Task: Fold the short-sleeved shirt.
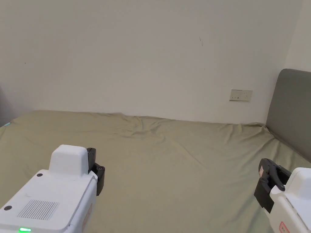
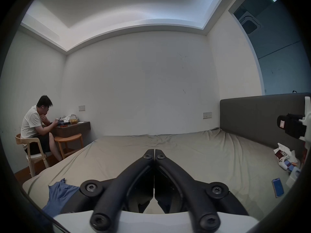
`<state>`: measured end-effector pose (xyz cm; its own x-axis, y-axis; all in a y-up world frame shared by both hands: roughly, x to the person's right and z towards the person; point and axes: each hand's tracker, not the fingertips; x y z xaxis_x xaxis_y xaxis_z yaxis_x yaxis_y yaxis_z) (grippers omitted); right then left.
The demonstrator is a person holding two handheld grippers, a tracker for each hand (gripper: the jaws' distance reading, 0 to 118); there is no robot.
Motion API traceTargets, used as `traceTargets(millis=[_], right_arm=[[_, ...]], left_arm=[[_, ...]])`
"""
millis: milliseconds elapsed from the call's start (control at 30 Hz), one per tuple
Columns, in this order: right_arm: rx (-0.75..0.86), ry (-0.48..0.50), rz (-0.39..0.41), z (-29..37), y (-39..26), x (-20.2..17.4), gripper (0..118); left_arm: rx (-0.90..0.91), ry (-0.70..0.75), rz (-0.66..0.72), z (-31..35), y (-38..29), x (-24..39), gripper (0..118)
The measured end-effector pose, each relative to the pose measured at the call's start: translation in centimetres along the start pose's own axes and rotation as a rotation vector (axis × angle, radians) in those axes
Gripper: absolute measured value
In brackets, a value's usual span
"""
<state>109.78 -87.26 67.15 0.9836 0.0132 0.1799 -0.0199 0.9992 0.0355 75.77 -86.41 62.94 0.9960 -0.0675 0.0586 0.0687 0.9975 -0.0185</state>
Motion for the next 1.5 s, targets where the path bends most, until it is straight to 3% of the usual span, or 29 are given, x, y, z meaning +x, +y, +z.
traceTargets(millis=[133, 233, 433, 600, 833, 1033, 1333, 1433, 1467, 1500], right_arm=[[-0.007, 0.065, -0.049, -0.5, 0.0, -0.9, 1], [0.006, 0.152, -0.04, -1.4, 0.2, -3.8, 1], [0.012, 0.484, -0.102, -3.6, 0.6, -13.7, 1], [-0.001, 0.785, -0.08, -1.6, 0.3, -24.8, 1], [-0.046, 1.098, -0.104, 1.6, 0.1, -33.7, 1], [-0.076, 1.141, -0.088, 1.5, -1.4, -35.7, 1], [-0.175, 1.009, -0.004, -3.2, -4.9, -34.2, 1], [-0.195, 0.953, 0.027, -4.5, -6.0, -33.3, 1], [-0.206, 0.947, 0.027, -4.9, -6.3, -33.0, 1], [-0.223, 0.942, 0.023, -5.4, -6.6, -32.7, 1]], left_arm=[[0.011, -0.02, 0.032, 0.5, 0.4, -0.8, 0], [0.022, 0.037, 0.062, 2.7, 0.4, -3.4, 0], [0.009, 0.398, 0.039, 9.7, 0.1, -11.5, 0], [-0.037, 0.653, 0.021, 16.0, -0.5, -16.8, 0], [-0.094, 0.844, 0.021, 20.6, -1.8, -20.5, 0], [-0.177, 0.842, 0.036, 18.1, -4.1, -22.8, 0], [-0.39, 0.618, 0.111, 8.0, -11.5, -25.7, 0], [-0.453, 0.536, 0.204, 4.5, -14.7, -27.6, 0], [-0.468, 0.494, 0.248, 3.5, -15.8, -28.3, 1], [-0.484, 0.469, 0.291, 2.6, -16.7, -28.9, 13]])
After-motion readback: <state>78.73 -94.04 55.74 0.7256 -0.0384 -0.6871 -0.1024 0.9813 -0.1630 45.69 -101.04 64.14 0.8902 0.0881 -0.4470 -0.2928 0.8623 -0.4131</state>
